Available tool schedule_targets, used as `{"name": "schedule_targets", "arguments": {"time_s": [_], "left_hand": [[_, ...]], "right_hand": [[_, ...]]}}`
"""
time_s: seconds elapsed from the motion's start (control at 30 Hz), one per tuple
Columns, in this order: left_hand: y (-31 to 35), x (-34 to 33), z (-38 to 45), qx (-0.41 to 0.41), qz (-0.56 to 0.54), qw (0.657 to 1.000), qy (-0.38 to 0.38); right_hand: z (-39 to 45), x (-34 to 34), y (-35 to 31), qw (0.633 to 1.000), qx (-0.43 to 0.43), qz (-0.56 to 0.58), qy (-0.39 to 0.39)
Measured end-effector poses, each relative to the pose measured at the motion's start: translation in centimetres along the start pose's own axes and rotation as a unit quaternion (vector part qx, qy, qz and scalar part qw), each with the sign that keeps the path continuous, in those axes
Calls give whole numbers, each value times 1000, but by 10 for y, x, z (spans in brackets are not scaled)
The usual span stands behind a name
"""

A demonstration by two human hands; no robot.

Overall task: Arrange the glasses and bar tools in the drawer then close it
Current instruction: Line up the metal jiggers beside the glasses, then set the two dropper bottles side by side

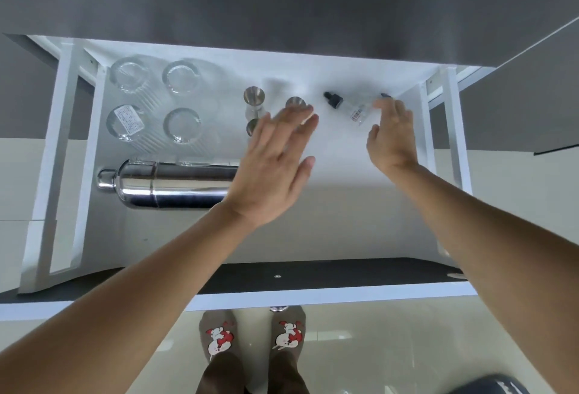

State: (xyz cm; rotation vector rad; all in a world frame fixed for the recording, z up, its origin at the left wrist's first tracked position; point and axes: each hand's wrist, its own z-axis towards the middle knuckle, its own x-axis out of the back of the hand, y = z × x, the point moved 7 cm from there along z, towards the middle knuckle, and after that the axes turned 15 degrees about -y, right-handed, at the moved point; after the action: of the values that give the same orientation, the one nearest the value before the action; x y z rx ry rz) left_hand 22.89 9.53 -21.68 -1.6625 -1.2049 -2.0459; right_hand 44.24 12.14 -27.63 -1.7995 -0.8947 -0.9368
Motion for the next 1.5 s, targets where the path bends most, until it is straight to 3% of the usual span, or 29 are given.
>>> {"name": "schedule_targets", "arguments": {"time_s": [0.1, 0.2, 0.33, 0.5, 0.7, 0.83, 1.0, 1.17, 1.5], "left_hand": [[31, -39, 35, -54, -17, 996, -69], [32, -69, 73, 24, -47, 991, -121], [16, -96, 113, 149, -34, 963, -223], [3, -102, 139, 186, 1, 951, -246], [9, -102, 120, 196, -94, 961, -170], [21, -96, 109, 205, -148, 960, -117], [26, -96, 111, 239, -179, 947, -116], [13, -109, 108, 305, -257, 907, -136], [8, -89, 105, 246, -292, 924, -6]], "right_hand": [[17, -2, 9, 996, 4, -71, -59], [25, -10, 14, 988, 16, -112, -105], [24, -18, 24, 982, 27, -155, -105], [10, -19, 34, 979, -10, -188, -81], [-10, -7, 33, 987, -21, -154, -36], [-19, 1, 34, 999, -25, -8, -31], [-15, 15, 43, 989, -41, 139, 6], [-11, 11, 48, 988, -59, 144, -19], [-11, 8, 25, 986, -13, 164, -32]]}}
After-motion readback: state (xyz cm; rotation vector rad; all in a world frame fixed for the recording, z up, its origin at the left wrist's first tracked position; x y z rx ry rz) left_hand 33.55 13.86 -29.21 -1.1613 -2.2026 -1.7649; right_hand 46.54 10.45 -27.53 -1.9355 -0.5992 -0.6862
